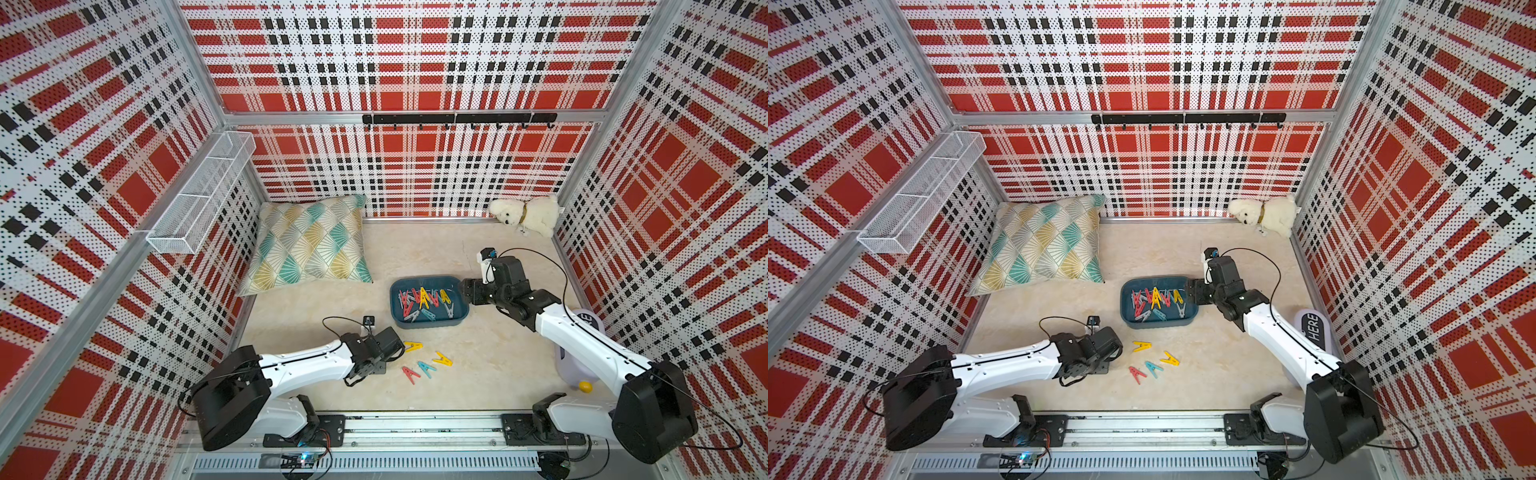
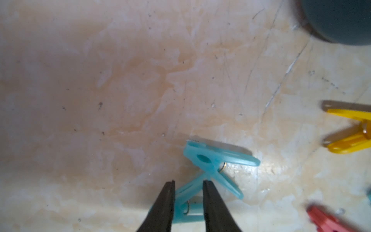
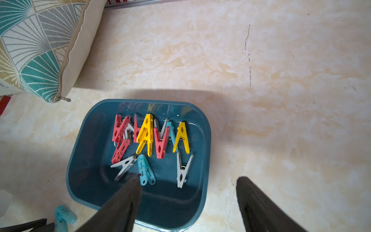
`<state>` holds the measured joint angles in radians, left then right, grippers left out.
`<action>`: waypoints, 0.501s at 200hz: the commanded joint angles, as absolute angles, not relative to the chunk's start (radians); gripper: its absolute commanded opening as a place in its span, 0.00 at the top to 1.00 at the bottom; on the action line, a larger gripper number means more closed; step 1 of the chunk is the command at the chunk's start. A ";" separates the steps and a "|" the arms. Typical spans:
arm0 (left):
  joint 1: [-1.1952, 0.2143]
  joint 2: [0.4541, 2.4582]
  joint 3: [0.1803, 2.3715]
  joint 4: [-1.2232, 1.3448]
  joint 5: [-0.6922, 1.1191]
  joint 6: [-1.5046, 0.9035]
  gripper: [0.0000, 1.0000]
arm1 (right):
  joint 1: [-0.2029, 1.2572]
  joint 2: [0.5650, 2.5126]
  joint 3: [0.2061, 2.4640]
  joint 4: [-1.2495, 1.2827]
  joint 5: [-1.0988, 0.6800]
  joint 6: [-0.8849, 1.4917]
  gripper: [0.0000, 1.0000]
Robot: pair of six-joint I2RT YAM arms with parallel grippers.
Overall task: Put the clothespins into the storage box
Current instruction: Pick up the clothespin from the center of the board.
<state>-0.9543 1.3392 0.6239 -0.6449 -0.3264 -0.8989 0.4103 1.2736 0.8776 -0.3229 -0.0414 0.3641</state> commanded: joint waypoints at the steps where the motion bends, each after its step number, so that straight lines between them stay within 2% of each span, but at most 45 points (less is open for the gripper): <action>1: -0.946 1.367 0.639 -0.644 -0.332 -0.880 0.70 | 0.417 1.261 0.862 -0.305 -0.042 0.367 0.18; 58: -0.943 1.387 0.652 -0.652 -0.327 -0.864 0.70 | 0.417 1.264 0.860 -0.304 -0.041 0.367 0.18; 100: -0.946 1.375 0.655 -0.662 -0.305 -0.871 0.74 | 0.417 1.262 0.859 -0.304 -0.041 0.366 0.18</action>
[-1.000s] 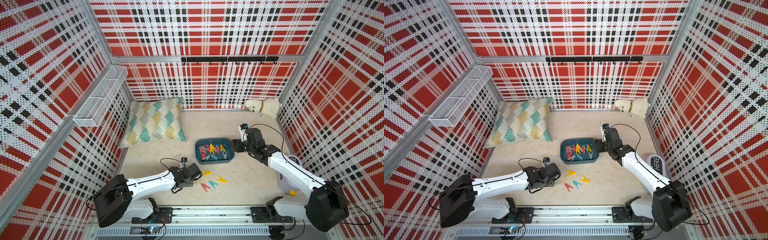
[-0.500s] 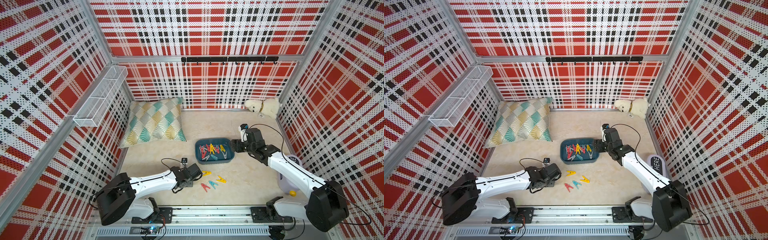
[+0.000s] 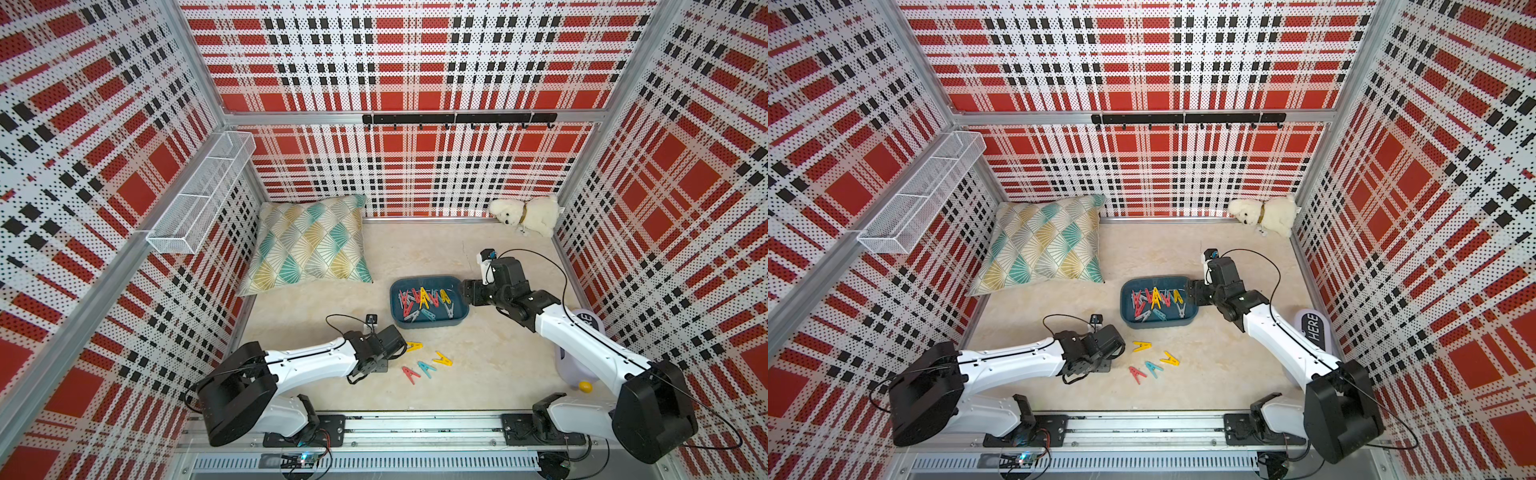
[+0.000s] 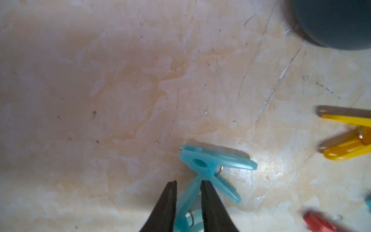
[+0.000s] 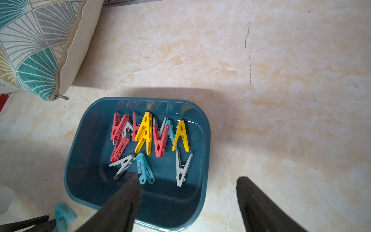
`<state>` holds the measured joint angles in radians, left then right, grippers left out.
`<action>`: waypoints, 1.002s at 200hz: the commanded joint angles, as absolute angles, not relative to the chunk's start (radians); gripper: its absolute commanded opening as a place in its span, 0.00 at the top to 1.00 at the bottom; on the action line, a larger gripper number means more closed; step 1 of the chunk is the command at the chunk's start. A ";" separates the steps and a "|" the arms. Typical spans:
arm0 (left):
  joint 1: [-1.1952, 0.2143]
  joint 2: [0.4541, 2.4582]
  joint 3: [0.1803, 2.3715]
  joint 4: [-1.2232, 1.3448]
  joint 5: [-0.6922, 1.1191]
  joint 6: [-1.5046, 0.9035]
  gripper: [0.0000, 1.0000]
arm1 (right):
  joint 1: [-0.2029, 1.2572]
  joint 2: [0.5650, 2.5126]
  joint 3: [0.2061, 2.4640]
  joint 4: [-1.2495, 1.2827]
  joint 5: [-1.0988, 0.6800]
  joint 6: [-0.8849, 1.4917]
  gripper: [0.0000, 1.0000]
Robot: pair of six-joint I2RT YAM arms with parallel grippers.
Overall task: Put the clothespins into the storage box
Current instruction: Pick up the clothespin from the center of the board.
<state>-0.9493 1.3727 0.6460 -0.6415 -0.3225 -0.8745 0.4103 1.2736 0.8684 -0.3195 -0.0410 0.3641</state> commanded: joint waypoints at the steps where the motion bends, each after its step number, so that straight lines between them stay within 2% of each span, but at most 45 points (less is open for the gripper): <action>1: -0.946 1.375 0.655 -0.663 -0.304 -0.871 0.74 | 0.417 1.262 0.859 -0.304 -0.041 0.366 0.18; 78: -0.975 1.390 0.643 -0.670 -0.278 -0.888 0.74 | 0.420 1.273 0.853 -0.291 -0.049 0.368 0.18; 155: -0.970 1.435 0.636 -0.614 -0.262 -0.869 0.84 | 0.421 1.262 0.851 -0.297 -0.046 0.365 0.17; 200: -0.957 1.373 0.637 -0.592 -0.296 -0.887 0.98 | 0.420 1.269 0.857 -0.310 -0.038 0.363 0.18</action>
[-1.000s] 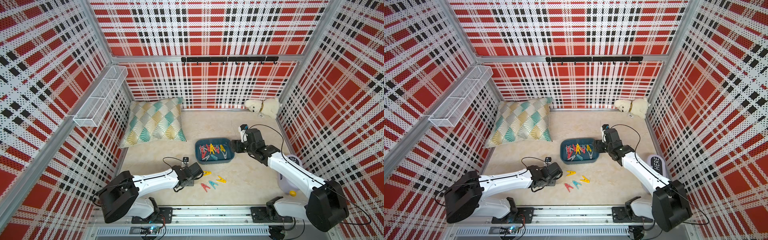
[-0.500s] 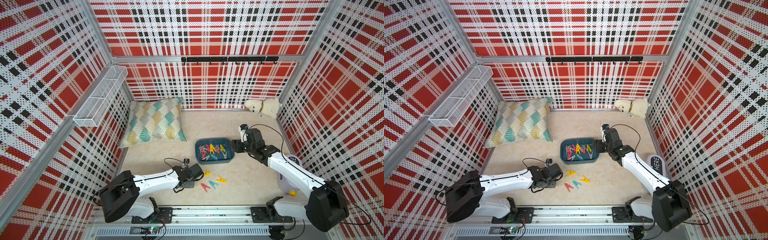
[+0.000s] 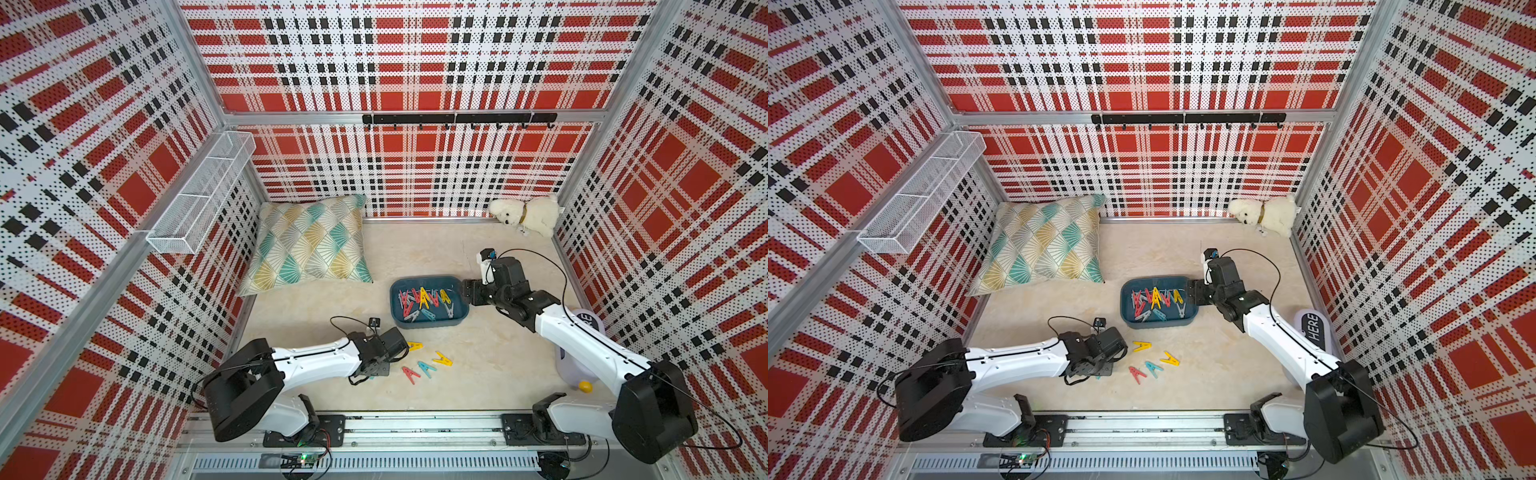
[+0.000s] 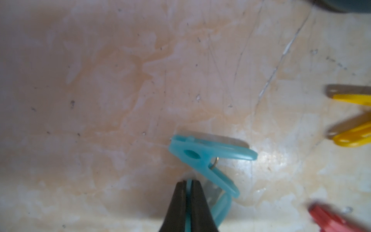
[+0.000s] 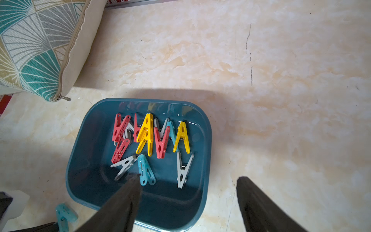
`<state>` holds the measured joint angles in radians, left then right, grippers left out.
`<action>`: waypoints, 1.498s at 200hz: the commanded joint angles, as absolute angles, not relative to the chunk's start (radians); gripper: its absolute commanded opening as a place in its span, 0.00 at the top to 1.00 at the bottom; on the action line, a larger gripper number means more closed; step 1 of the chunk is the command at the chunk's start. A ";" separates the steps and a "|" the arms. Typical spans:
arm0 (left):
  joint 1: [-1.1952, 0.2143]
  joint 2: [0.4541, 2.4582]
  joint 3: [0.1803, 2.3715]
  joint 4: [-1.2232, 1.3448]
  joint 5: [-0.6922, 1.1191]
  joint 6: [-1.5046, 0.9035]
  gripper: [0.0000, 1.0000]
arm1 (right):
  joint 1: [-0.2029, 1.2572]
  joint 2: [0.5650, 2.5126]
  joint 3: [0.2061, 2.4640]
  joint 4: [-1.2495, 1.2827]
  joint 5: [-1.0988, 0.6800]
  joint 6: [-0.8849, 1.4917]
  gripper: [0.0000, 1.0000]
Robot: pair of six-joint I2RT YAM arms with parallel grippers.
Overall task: Put the clothespins into the storage box
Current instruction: Pick up the clothespin from the center of the board, then place the clothespin in the storage box.
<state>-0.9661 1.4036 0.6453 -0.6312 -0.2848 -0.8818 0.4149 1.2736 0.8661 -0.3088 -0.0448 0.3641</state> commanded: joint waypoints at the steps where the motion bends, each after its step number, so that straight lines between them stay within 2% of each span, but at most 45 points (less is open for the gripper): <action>1: -0.957 1.370 0.638 -0.593 -0.298 -0.888 0.98 | 0.420 1.269 0.857 -0.310 -0.038 0.363 0.17; 64: -0.887 1.175 0.769 -0.720 -0.394 -0.865 1.00 | 0.420 1.270 0.882 -0.334 -0.035 0.366 0.17; 96: -0.857 1.163 0.915 -0.701 -0.437 -0.802 1.00 | 0.425 1.260 0.882 -0.339 -0.035 0.372 0.17; 124: -0.831 1.264 1.049 -0.579 -0.429 -0.715 1.00 | 0.423 1.263 0.891 -0.348 -0.030 0.367 0.17; 163: -0.814 1.506 1.222 -0.380 -0.307 -0.646 1.00 | 0.424 1.237 0.896 -0.368 0.011 0.373 0.17; 202: -0.843 1.764 1.391 -0.331 -0.257 -0.624 1.00 | 0.421 1.207 0.885 -0.383 0.038 0.385 0.17; 266: -0.820 1.946 1.450 -0.293 -0.188 -0.643 1.00 | 0.421 1.229 0.906 -0.393 0.029 0.387 0.17; 299: -0.792 1.926 1.396 -0.310 -0.242 -0.648 1.00 | 0.422 1.236 0.916 -0.400 0.029 0.378 0.17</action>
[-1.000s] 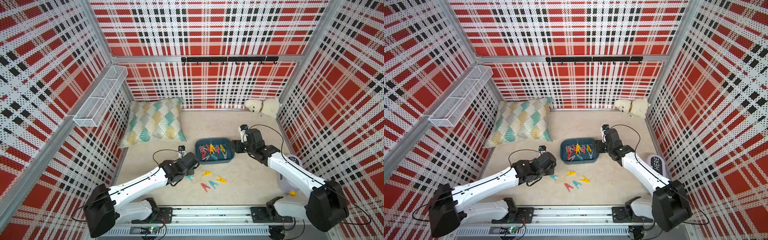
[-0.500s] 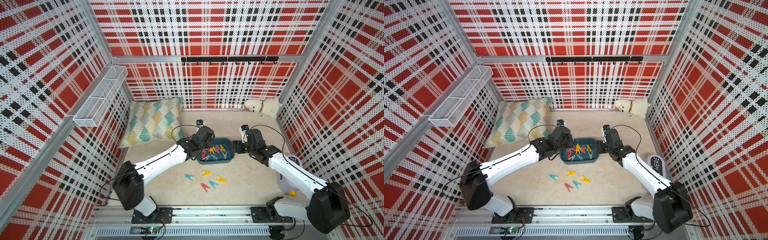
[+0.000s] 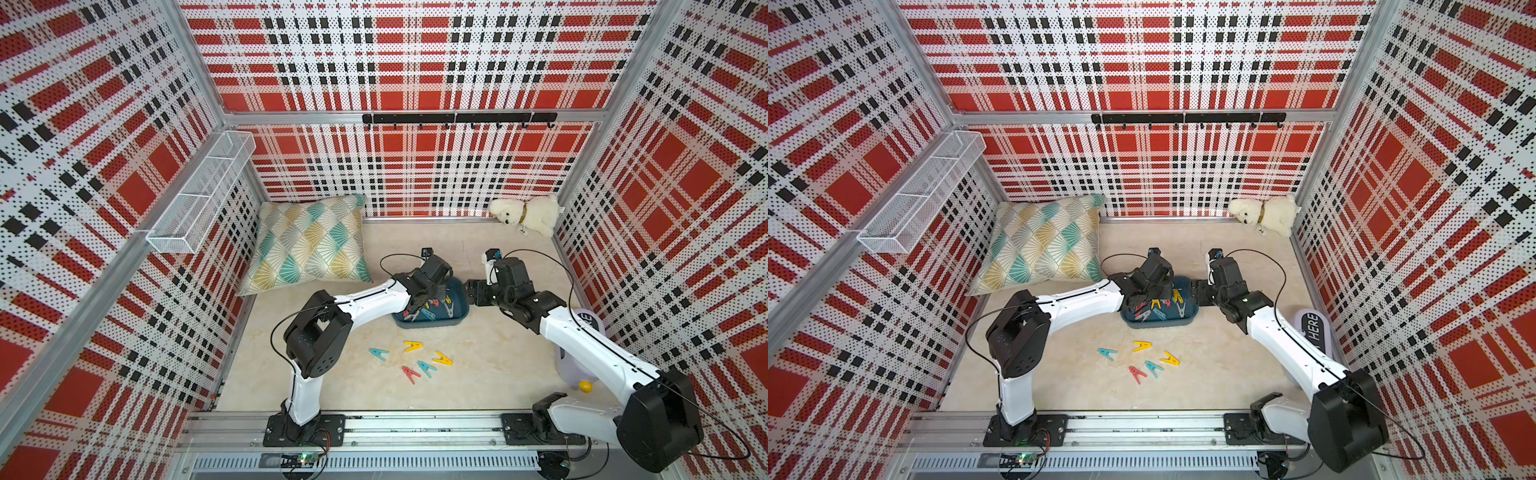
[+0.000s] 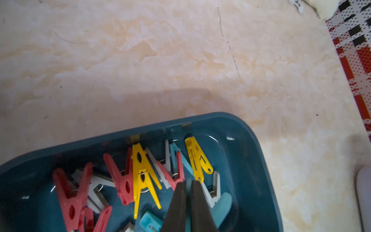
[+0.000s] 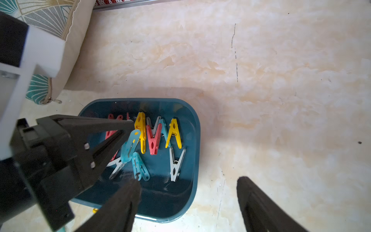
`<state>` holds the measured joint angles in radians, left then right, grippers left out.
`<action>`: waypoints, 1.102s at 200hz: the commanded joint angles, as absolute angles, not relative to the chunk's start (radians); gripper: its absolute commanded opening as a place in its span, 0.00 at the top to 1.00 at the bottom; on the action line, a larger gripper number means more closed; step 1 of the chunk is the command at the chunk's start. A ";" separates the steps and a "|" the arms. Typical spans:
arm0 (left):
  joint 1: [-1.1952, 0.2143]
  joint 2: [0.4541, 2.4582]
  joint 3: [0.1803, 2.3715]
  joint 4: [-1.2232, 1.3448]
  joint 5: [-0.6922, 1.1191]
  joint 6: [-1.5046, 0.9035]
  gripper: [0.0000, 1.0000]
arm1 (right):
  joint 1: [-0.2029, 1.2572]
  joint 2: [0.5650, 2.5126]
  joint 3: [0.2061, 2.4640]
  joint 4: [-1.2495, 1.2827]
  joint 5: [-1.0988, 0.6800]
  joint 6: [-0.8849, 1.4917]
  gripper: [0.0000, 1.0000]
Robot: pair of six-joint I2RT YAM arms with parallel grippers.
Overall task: Put the clothespins into the storage box
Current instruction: Place the clothespin in the storage box.
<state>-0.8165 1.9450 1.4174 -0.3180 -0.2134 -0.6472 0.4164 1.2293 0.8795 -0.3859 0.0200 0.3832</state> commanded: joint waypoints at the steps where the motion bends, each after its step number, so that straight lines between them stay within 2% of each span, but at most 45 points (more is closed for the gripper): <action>1: -0.791 1.923 1.393 -0.310 -0.244 -0.648 1.00 | 0.422 1.236 0.915 -0.400 0.029 0.378 0.17; 47: -0.755 1.823 1.264 -0.309 -0.275 -0.658 1.00 | 0.422 1.252 0.908 -0.386 0.014 0.374 0.17; 89: -0.738 1.843 1.191 -0.301 -0.283 -0.667 1.00 | 0.422 1.255 0.905 -0.377 0.009 0.369 0.17; 140: -0.732 1.888 1.217 -0.330 -0.259 -0.634 1.00 | 0.422 1.248 0.900 -0.376 0.011 0.369 0.17; 220: -0.735 1.945 1.280 -0.398 -0.267 -0.582 0.82 | 0.422 1.226 0.907 -0.385 0.012 0.367 0.17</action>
<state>-0.7380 1.9404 1.2419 -0.3634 -0.2619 -0.6079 0.4164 1.2469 0.8890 -0.3916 0.0120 0.3786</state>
